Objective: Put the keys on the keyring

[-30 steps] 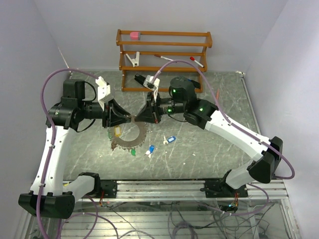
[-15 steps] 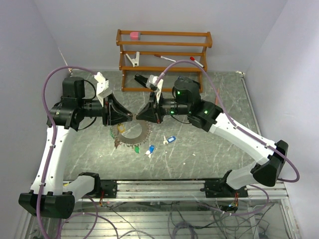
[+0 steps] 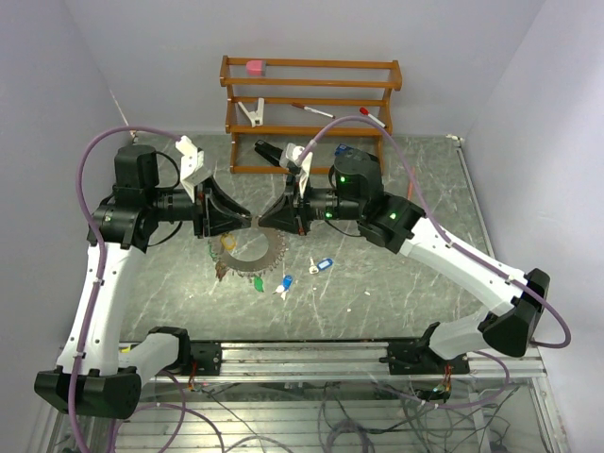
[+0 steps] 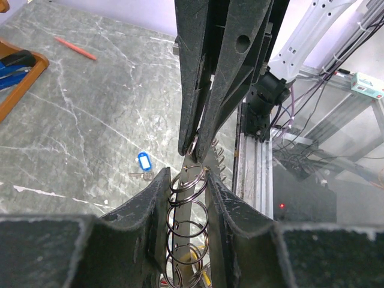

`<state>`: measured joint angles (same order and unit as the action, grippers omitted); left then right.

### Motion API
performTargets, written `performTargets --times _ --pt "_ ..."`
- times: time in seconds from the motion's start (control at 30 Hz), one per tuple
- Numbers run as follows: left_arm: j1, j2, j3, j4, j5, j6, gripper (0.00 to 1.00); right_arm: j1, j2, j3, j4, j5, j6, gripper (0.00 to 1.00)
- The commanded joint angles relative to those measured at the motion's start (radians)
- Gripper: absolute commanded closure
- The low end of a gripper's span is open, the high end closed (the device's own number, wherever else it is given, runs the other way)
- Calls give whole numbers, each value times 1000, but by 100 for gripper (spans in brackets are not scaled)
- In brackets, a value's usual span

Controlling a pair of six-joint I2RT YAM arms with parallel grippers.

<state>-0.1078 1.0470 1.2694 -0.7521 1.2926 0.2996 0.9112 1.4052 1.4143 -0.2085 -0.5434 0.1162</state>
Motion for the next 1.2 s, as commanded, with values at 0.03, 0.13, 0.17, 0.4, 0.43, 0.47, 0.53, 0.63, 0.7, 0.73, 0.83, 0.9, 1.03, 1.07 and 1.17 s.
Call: performTargets --times 0.03,0.13,0.17,0.4,0.43,0.47,0.53,0.63,0.7,0.73,0.83,0.9,1.03,1.07,1.17 --pt "-9 -1 1 -17 32 77 72 17 -26 7 85 -46 18 100" --pt "-9 0 5 -33 36 103 66 17 -20 15 82 -50 19 100" --pt "-9 1 6 -37 35 110 61 16 -19 15 83 -51 19 100" --pt "-9 10 11 -29 23 100 55 17 -11 21 91 -65 31 100" --pt "-9 12 12 -34 21 106 70 17 -11 21 91 -65 31 100" --pt "-10 15 13 -41 20 111 85 17 -12 21 90 -67 31 100" --pt "-9 21 14 -65 16 135 93 18 -15 19 93 -65 33 100" --pt "-9 27 20 -106 20 169 93 17 -17 16 91 -60 31 100" --pt "-9 27 28 -131 21 191 93 18 -19 14 89 -55 31 100" --pt "-9 27 34 -148 22 207 93 17 -18 14 90 -55 31 100" --pt "-9 24 40 -155 29 212 93 17 -20 13 93 -53 31 100" --pt "-9 16 36 -124 33 180 93 17 -18 13 92 -53 31 100" --pt "-9 -1 20 -50 44 124 93 17 -11 8 83 -46 39 96" --pt "-9 -6 21 -60 42 137 93 18 -12 10 72 -46 36 85" --pt "-9 -1 35 -161 4 252 93 13 -29 12 50 -21 20 74"
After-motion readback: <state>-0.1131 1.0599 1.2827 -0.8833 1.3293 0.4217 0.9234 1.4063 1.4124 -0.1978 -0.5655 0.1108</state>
